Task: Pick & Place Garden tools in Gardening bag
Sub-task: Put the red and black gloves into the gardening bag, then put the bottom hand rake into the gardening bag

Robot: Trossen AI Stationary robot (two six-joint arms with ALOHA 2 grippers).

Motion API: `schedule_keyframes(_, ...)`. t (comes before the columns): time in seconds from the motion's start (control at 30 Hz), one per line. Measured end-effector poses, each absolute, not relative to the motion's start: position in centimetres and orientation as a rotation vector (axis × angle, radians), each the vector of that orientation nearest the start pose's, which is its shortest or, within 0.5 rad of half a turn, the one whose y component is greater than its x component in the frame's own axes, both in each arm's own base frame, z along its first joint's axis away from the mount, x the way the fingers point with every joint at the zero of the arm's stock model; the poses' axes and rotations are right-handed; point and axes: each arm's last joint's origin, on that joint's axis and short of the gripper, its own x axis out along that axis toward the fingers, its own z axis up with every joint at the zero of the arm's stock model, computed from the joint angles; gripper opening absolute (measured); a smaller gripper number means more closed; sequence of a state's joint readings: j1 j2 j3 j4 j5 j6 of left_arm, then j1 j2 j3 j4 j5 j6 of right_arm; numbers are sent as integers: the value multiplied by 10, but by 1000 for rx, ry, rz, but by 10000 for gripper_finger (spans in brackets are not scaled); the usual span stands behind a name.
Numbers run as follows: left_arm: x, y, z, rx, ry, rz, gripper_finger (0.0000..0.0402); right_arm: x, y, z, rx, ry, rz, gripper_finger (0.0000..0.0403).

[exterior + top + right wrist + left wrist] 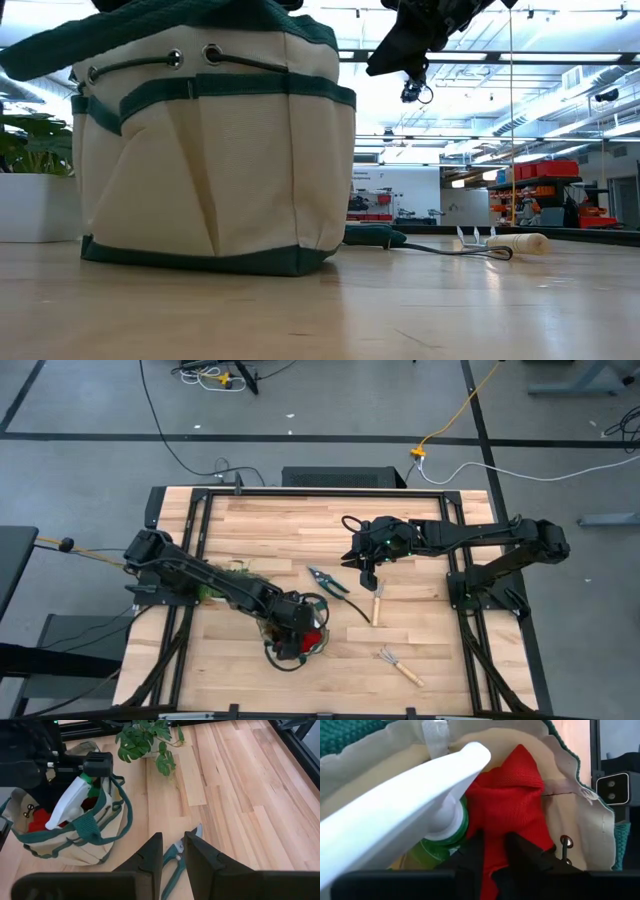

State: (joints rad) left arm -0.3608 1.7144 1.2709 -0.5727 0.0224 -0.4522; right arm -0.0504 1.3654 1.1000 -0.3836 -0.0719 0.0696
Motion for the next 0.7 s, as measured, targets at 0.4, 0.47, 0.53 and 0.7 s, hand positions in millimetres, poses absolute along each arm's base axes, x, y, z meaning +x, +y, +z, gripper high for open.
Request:
schedule_keyframes(0.4, 326, -120, 254, -185, 972, -131, 78, 291, -13, 292, 140, 714, -14, 82)
schedule_keyframes(0.47, 324, -119, 258, -178, 957, -138, 78, 290, -12, 291, 158, 733, -22, 82)
schedule_keyframes(0.53, 322, -119, 264, -174, 939, -141, 78, 288, -12, 290, 165, 752, -26, 82)
schedule_keyframes(0.7, 317, -116, 276, -165, 888, -141, 78, 284, -11, 285, 223, 822, -51, 82)
